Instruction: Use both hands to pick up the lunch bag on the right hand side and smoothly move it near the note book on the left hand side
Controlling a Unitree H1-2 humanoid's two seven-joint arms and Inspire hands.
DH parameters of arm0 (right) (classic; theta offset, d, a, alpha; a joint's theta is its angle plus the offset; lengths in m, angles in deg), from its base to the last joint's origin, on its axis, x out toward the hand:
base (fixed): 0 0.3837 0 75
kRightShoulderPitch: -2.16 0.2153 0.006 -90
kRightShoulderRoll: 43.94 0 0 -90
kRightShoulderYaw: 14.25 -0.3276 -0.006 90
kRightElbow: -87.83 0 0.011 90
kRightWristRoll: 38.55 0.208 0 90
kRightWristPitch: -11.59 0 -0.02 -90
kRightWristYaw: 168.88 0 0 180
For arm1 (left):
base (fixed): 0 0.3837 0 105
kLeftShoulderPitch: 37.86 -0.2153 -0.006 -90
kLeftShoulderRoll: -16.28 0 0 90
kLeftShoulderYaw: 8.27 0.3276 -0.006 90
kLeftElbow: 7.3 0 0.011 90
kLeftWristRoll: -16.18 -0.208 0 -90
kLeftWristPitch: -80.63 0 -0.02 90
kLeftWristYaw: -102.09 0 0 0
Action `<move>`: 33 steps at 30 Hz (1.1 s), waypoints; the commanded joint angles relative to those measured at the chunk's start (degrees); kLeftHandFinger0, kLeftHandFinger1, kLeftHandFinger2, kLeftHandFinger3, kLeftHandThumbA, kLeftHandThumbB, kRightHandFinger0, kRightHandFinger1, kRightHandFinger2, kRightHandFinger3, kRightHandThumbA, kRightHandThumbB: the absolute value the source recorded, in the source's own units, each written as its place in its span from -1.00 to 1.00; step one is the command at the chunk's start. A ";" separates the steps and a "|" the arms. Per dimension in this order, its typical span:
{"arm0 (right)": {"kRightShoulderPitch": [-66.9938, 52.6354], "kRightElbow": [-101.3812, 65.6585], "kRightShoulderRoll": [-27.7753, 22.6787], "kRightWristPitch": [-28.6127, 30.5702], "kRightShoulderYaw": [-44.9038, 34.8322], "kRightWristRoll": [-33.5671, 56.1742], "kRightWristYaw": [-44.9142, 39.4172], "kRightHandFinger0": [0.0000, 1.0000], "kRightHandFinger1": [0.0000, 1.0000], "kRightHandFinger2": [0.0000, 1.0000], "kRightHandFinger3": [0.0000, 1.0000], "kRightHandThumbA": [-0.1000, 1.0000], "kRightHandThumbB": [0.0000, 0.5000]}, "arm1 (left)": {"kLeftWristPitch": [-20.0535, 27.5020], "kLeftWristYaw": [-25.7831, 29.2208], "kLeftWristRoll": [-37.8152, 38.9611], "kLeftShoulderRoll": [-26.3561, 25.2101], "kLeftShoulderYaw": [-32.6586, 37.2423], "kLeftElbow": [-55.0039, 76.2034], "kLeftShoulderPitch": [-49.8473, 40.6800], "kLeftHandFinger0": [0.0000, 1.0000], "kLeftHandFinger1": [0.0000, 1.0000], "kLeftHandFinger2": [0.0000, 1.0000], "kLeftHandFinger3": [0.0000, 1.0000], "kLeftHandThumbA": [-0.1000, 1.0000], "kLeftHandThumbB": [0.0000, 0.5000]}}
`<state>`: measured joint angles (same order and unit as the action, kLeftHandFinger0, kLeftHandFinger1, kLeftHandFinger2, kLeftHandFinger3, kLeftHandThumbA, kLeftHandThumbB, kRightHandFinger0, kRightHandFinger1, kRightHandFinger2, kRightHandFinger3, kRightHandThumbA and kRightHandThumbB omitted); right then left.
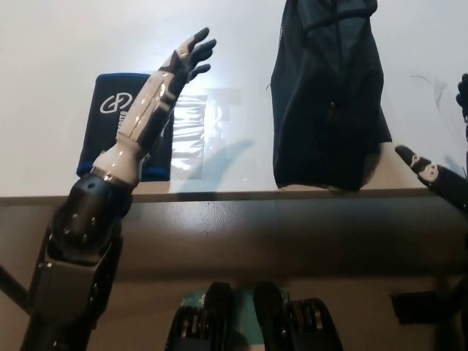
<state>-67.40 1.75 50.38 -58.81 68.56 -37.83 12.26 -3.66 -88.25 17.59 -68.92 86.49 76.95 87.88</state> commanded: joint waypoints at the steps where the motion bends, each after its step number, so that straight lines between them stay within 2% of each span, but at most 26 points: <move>1: 5.09 2.31 0.32 -0.19 -0.94 4.56 -0.48 1.00 1.00 1.00 1.00 1.00 -0.22 | -0.99 -0.62 -0.83 0.82 0.59 -2.06 4.75 1.00 1.00 1.00 1.00 1.00 0.51; 4: 7.59 5.01 0.65 -0.50 -0.91 5.66 -0.72 1.00 1.00 1.00 1.00 1.00 -0.20 | -0.41 0.24 -2.84 1.06 1.38 -3.91 6.33 1.00 1.00 1.00 1.00 1.00 0.43; 10: 13.39 11.85 1.88 -1.05 -1.78 7.66 0.16 1.00 1.00 1.00 1.00 1.00 -0.20 | 0.99 0.89 -4.13 2.31 2.03 -9.71 9.80 1.00 1.00 1.00 1.00 1.00 0.48; 12: 15.06 13.75 2.05 -2.29 -2.11 7.75 0.72 1.00 1.00 1.00 1.00 1.00 -0.05 | 0.16 0.60 -3.67 2.98 1.91 -11.56 11.00 1.00 1.00 1.00 1.00 1.00 0.57; 14: 16.43 15.94 2.23 -0.90 -2.22 7.70 0.62 1.00 1.00 1.00 1.00 1.00 -0.18 | 0.65 0.08 -3.58 3.30 2.05 -13.86 12.27 1.00 1.00 1.00 1.00 1.00 0.58; 16: 17.56 17.32 2.69 -0.65 -2.47 8.74 0.25 1.00 1.00 1.00 1.00 1.00 -0.10 | 1.60 -0.23 -3.76 3.43 2.16 -16.24 13.47 1.00 1.00 1.00 1.00 1.00 0.51; 23: 20.54 20.62 3.51 -0.51 -3.05 10.82 -0.48 1.00 1.00 1.00 1.00 1.00 0.06 | 3.63 -0.52 -4.10 4.88 2.46 -26.36 18.83 1.00 1.00 1.00 1.00 1.00 0.55; 24: 20.86 21.10 3.57 -0.35 -3.05 11.34 -1.03 1.00 1.00 1.00 1.00 1.00 0.04 | 4.19 -0.95 -3.02 5.61 2.03 -29.05 20.01 1.00 1.00 1.00 1.00 1.00 0.60; 25: 21.04 21.23 3.70 -0.73 -3.21 12.29 -1.57 1.00 1.00 1.00 1.00 1.00 0.03 | 4.66 -0.92 -2.40 6.28 1.65 -31.17 20.87 1.00 1.00 1.00 1.00 1.00 0.80; 27: 21.55 21.44 4.31 -1.21 -3.43 13.00 -1.37 1.00 1.00 1.00 1.00 1.00 0.01 | 6.09 -0.10 -3.17 7.04 1.91 -34.86 22.72 1.00 1.00 1.00 1.00 1.00 0.95; 28: 21.68 21.62 4.35 -1.16 -3.42 13.02 -1.37 1.00 1.00 1.00 1.00 1.00 0.01 | 6.57 0.00 -3.32 7.19 1.90 -35.65 23.08 1.00 1.00 1.00 1.00 1.00 0.95; 29: 21.74 21.49 4.61 -1.54 -3.47 13.58 -1.59 1.00 1.00 1.00 1.00 1.00 -0.10 | 7.23 0.29 -3.88 7.53 2.23 -37.00 23.53 1.00 1.00 1.00 1.00 1.00 0.93; 31: 22.07 21.64 4.96 -1.71 -3.54 14.18 -1.90 1.00 1.00 1.00 1.00 1.00 -0.14 | 8.29 0.64 -4.36 7.98 2.41 -39.08 24.27 1.00 1.00 1.00 1.00 1.00 0.93; 33: 22.64 22.33 5.47 -1.82 -3.67 15.09 -2.20 1.00 1.00 1.00 1.00 1.00 -0.13 | 8.67 0.09 -3.72 8.78 2.17 -41.20 24.91 1.00 1.00 1.00 1.00 1.00 0.84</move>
<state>-49.04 23.88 55.33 -60.03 65.65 -26.15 11.65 0.29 -88.64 14.06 -61.17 88.78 37.72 108.55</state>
